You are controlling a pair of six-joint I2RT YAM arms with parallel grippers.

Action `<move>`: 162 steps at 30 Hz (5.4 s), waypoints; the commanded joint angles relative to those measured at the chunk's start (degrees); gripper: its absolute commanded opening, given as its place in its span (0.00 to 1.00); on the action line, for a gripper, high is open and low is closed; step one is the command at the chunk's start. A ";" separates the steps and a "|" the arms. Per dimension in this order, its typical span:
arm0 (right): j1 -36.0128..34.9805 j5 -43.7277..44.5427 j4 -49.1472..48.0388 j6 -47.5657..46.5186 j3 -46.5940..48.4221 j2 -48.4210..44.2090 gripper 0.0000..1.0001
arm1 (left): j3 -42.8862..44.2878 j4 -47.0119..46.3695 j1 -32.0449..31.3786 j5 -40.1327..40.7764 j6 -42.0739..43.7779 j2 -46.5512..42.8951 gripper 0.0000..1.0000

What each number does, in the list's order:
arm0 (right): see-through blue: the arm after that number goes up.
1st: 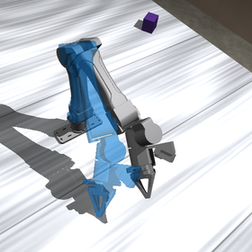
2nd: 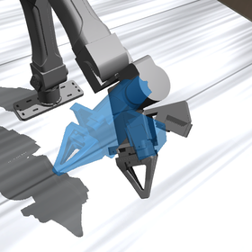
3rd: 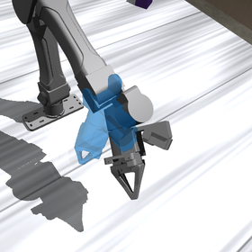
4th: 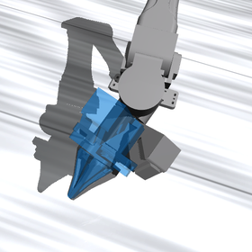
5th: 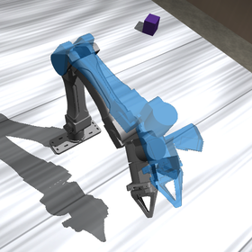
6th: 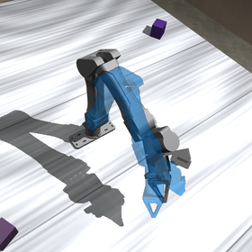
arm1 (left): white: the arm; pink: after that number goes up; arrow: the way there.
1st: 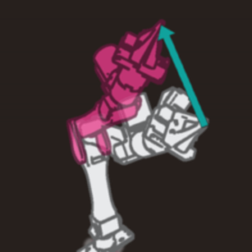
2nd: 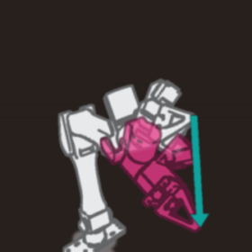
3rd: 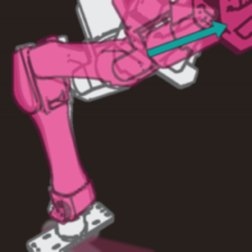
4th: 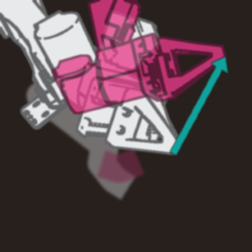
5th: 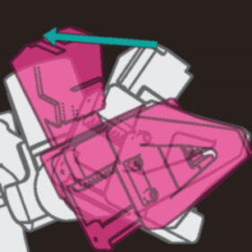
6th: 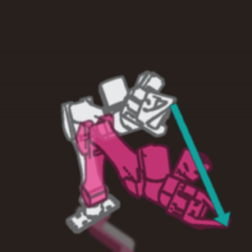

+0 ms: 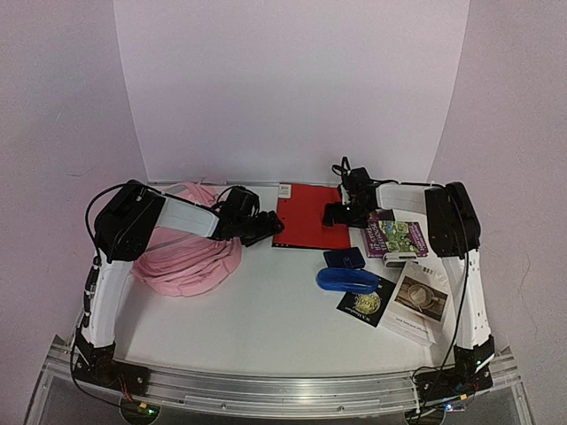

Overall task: Pack the student bag
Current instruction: Pick up the files from the center of the board.

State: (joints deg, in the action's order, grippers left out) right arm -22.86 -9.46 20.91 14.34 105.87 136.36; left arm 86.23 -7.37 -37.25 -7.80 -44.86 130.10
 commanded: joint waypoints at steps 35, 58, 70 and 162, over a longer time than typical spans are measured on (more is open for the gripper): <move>-1.29 -39.68 -6.89 6.86 -5.27 -4.76 0.20 | -12.86 -25.97 3.40 -21.28 -13.41 0.72 0.56; -0.22 -38.39 -15.26 10.83 -7.99 -8.19 0.44 | -21.06 -34.07 3.76 -17.45 -11.23 -9.87 0.12; 1.87 -33.42 -10.11 3.46 -9.07 -23.21 0.98 | -28.76 -35.94 3.94 -11.55 -3.40 -24.94 0.00; 3.75 -57.11 28.74 -37.26 -18.05 -49.02 0.98 | -29.42 5.21 6.91 -40.77 21.65 -69.96 0.00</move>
State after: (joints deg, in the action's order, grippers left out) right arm -18.43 -57.75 54.40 -28.73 90.52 87.26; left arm 55.80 10.98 -31.53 -45.36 -15.93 61.25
